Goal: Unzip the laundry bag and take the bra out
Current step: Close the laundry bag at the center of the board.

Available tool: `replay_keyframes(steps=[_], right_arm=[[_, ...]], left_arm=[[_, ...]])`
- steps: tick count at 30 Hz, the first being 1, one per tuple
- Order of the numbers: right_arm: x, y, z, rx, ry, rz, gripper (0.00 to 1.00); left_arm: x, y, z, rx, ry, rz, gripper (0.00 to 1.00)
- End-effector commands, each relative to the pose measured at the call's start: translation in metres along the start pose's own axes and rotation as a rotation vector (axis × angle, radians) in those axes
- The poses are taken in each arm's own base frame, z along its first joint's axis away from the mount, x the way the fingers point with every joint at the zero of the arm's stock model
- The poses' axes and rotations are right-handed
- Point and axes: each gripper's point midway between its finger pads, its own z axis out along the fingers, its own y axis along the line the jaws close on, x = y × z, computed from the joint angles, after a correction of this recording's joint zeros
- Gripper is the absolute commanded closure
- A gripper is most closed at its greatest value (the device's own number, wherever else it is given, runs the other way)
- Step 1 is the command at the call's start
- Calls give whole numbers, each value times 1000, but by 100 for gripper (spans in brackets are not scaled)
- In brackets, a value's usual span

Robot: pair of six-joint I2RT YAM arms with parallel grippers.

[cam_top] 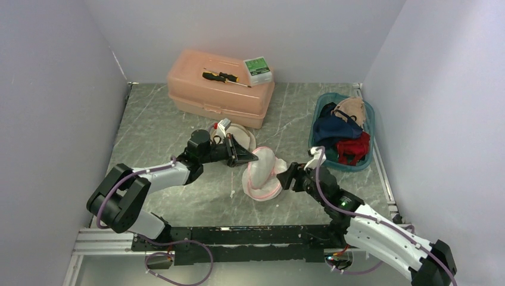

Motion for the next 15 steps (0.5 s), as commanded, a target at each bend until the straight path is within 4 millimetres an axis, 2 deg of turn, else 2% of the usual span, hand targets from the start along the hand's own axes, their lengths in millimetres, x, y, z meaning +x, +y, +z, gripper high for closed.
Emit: replay_keyframes(steps=[1,9,12,15], right_arm=[[-31,3,-14,39,-82,55,28],[-68,31,-41,-89,-194,106,20],[-75,35,-47,-98,-205,101,19],[-75,33,-48,-95,-210,93,19]], left_arm=[[-2,-37,1,111,14,94,97],[26,-70,20,186,96,127,97],[35,-73,27,190,113,128,97],[39,-64,33,170,113,110,97]])
